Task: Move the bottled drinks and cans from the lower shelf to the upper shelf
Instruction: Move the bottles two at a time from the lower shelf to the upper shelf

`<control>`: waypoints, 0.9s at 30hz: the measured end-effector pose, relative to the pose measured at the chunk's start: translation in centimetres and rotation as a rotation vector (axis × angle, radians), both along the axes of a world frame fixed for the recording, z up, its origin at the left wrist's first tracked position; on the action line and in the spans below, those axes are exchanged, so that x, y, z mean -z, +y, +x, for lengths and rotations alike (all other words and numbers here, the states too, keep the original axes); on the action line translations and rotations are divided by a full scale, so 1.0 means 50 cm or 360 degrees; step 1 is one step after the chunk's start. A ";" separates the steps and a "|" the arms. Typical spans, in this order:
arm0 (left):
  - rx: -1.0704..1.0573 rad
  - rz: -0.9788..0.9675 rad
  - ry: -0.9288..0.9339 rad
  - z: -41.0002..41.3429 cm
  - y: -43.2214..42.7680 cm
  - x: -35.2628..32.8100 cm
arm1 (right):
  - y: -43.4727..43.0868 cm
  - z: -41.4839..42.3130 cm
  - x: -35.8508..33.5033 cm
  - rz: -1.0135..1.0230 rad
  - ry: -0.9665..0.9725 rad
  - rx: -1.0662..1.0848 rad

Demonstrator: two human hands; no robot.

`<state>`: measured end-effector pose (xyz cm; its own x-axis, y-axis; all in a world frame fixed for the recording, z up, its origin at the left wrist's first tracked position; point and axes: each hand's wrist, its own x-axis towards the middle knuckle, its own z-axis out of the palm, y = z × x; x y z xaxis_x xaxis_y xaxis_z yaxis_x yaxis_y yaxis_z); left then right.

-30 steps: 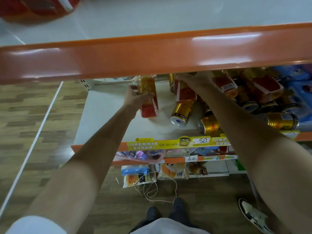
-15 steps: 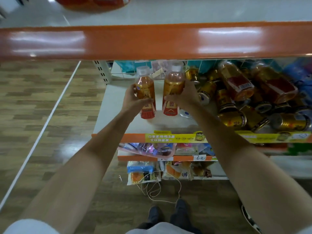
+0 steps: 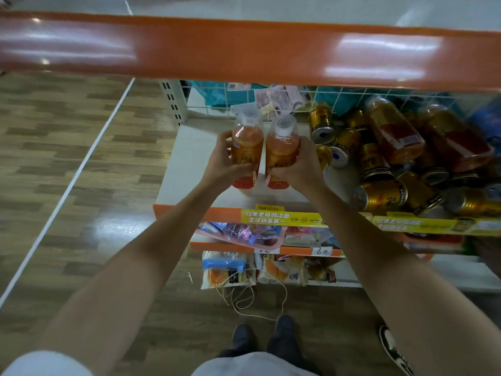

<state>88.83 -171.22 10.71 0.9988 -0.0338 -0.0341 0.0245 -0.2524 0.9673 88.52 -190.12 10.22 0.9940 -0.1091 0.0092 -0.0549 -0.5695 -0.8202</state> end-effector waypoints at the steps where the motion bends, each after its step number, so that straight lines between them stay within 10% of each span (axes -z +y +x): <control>1: 0.0003 -0.0010 -0.0011 -0.001 -0.001 0.005 | 0.000 -0.003 0.003 0.0041 -0.0017 0.0004; 27: -0.0130 -0.0294 -0.0090 0.001 -0.031 0.061 | 0.028 0.012 0.025 0.0337 -0.0181 0.0121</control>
